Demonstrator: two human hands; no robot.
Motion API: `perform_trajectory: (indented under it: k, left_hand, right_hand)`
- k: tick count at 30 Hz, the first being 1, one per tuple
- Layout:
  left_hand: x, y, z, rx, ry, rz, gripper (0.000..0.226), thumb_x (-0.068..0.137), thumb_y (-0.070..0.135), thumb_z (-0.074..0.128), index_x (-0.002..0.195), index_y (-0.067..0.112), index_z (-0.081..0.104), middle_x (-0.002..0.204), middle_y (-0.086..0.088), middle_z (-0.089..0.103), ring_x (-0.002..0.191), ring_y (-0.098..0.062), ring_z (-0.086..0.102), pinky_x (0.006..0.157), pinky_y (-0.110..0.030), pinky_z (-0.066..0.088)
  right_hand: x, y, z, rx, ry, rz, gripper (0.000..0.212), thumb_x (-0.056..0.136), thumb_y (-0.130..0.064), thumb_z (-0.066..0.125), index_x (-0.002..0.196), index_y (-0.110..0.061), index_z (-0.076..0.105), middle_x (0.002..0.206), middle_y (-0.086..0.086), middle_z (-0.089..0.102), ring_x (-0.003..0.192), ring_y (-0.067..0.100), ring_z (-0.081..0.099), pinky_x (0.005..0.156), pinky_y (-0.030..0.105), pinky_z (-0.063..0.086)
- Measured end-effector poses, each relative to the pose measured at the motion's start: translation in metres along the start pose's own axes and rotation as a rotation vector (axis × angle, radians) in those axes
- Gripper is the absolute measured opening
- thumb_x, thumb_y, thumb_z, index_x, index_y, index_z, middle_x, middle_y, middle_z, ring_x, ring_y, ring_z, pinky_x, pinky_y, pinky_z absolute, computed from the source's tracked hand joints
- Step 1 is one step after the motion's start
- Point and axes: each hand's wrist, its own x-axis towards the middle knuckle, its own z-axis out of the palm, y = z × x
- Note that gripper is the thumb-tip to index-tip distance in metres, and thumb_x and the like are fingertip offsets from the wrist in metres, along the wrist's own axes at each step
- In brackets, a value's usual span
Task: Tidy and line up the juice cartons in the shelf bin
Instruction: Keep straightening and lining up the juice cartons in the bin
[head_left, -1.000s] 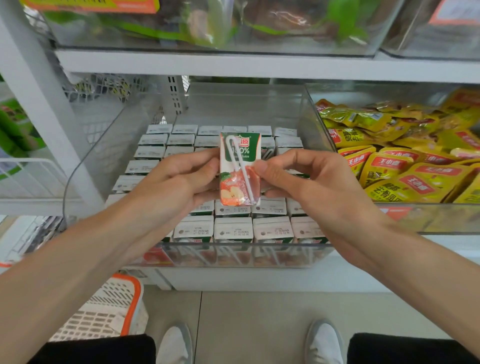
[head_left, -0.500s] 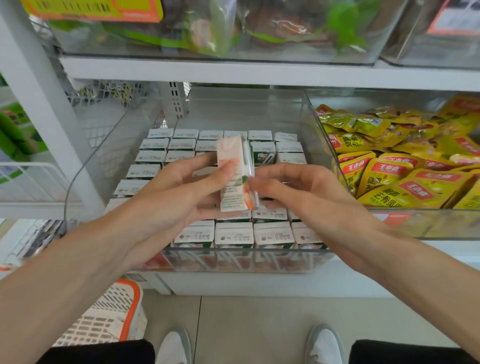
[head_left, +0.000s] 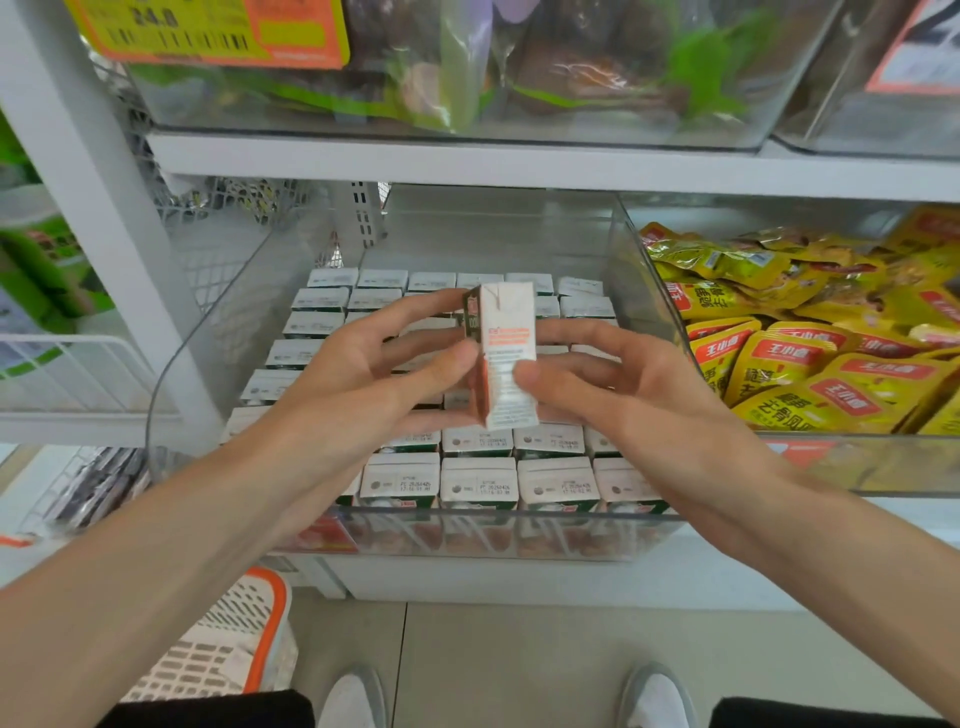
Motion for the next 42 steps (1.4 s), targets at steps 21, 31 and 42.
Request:
perform_trajectory:
  k: [21, 31, 42]
  left_hand:
    - [0.001, -0.002, -0.005, 0.119, 0.071, 0.051, 0.042, 0.086, 0.024, 0.076, 0.127, 0.031, 0.069, 0.117, 0.007, 0.079, 0.105, -0.017, 0.077, 0.082, -0.026, 0.063]
    - [0.002, -0.004, -0.003, 0.179, 0.057, 0.091, 0.040, 0.082, 0.027, 0.076, 0.122, 0.029, 0.074, 0.116, 0.010, 0.078, 0.106, -0.011, 0.076, 0.081, -0.022, 0.062]
    - [0.000, -0.003, 0.000, 0.263, -0.049, -0.005, 0.046, 0.089, 0.051, 0.069, 0.134, 0.039, 0.068, 0.127, 0.018, 0.073, 0.122, -0.002, 0.067, 0.104, -0.031, 0.052]
  right_hand:
    - [0.001, -0.001, 0.003, -0.033, 0.113, -0.023, 0.020, 0.098, -0.020, 0.073, 0.117, -0.017, 0.076, 0.106, -0.002, 0.082, 0.103, 0.010, 0.077, 0.096, 0.023, 0.058]
    - [-0.002, -0.001, 0.007, -0.163, 0.048, -0.078, 0.020, 0.099, -0.030, 0.072, 0.116, -0.028, 0.081, 0.099, -0.001, 0.082, 0.098, 0.012, 0.077, 0.100, 0.031, 0.057]
    - [0.000, -0.006, 0.011, -0.053, -0.028, 0.010, 0.059, 0.083, -0.047, 0.081, 0.137, -0.032, 0.062, 0.112, -0.005, 0.081, 0.108, 0.010, 0.076, 0.104, 0.035, 0.052]
